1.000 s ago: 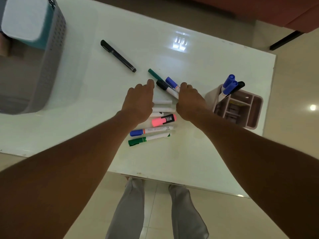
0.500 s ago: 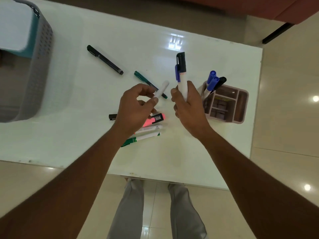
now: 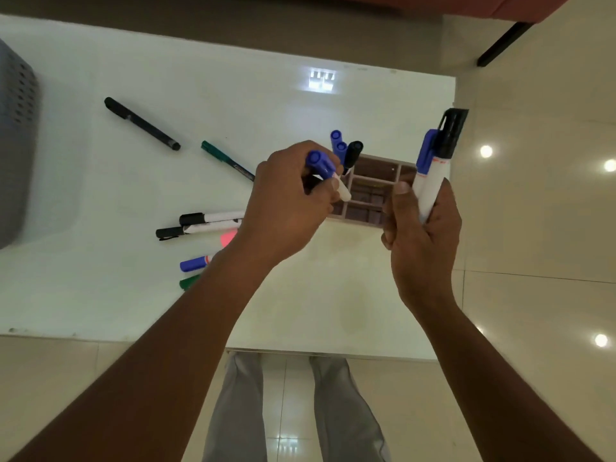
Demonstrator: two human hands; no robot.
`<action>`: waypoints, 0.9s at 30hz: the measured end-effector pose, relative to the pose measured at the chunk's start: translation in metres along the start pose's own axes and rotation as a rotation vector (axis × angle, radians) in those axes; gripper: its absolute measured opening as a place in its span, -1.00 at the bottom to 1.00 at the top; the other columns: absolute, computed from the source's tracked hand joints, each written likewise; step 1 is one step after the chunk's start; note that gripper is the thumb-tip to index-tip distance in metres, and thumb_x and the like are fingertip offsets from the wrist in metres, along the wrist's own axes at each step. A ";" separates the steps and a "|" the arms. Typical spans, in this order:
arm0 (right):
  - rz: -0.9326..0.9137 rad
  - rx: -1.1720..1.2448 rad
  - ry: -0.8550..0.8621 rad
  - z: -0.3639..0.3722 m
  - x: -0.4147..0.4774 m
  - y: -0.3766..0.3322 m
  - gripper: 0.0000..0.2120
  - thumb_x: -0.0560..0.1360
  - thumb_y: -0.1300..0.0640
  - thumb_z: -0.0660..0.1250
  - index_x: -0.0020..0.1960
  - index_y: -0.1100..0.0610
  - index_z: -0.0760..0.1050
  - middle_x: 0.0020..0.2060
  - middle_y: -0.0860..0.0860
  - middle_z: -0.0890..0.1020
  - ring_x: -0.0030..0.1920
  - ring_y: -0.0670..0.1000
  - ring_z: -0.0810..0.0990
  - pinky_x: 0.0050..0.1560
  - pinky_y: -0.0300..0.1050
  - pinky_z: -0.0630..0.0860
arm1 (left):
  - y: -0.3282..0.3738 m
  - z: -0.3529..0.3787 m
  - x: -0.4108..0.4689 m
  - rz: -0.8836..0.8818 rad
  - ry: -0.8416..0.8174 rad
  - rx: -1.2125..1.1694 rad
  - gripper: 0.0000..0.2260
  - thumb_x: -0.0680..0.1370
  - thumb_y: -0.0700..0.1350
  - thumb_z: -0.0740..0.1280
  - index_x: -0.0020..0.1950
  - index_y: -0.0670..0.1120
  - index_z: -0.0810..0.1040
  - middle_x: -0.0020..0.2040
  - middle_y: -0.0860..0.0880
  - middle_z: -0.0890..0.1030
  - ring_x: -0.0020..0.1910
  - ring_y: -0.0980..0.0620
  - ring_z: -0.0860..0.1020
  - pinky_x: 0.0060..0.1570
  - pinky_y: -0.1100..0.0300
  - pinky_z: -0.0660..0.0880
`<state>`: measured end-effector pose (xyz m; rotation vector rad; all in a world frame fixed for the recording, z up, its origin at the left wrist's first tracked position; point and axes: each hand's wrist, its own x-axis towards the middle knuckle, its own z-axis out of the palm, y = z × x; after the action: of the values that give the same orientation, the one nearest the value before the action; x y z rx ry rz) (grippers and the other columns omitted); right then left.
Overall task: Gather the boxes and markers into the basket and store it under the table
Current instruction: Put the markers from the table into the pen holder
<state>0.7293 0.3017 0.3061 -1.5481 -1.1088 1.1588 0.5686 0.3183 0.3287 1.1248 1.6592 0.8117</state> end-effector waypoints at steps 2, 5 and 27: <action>0.037 -0.001 0.002 -0.010 0.000 0.004 -0.87 0.65 0.13 0.20 0.16 0.16 0.40 -0.17 0.03 0.55 -0.31 -0.10 0.49 -0.36 -0.35 0.44 | 0.000 0.011 0.006 0.008 0.051 0.037 -0.90 0.54 -0.19 0.38 0.05 -0.11 0.57 -0.12 -0.01 0.69 -0.21 0.05 0.67 -0.05 -0.01 0.63; 0.057 -0.011 -0.044 -0.018 -0.002 0.006 -0.87 0.65 0.14 0.20 0.15 0.16 0.40 -0.15 0.05 0.57 -0.31 -0.07 0.48 -0.37 -0.33 0.44 | 0.008 0.011 0.014 0.057 0.101 0.126 -0.88 0.53 -0.16 0.37 0.06 -0.09 0.57 -0.11 -0.01 0.68 -0.19 0.02 0.66 -0.06 -0.05 0.62; 0.146 0.073 -0.182 0.010 0.013 0.000 -0.79 0.55 0.19 0.36 0.15 0.25 0.55 -0.21 -0.07 0.62 -0.26 -0.13 0.55 -0.18 -0.35 0.51 | -0.027 0.029 -0.005 -0.008 0.309 0.128 -0.64 0.50 -0.24 0.39 0.26 0.01 0.49 0.14 0.12 0.58 -0.19 0.30 0.56 -0.24 0.54 0.44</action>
<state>0.7219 0.3159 0.3016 -1.5097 -1.0718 1.4470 0.5887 0.3043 0.2968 1.1214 1.9938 0.9197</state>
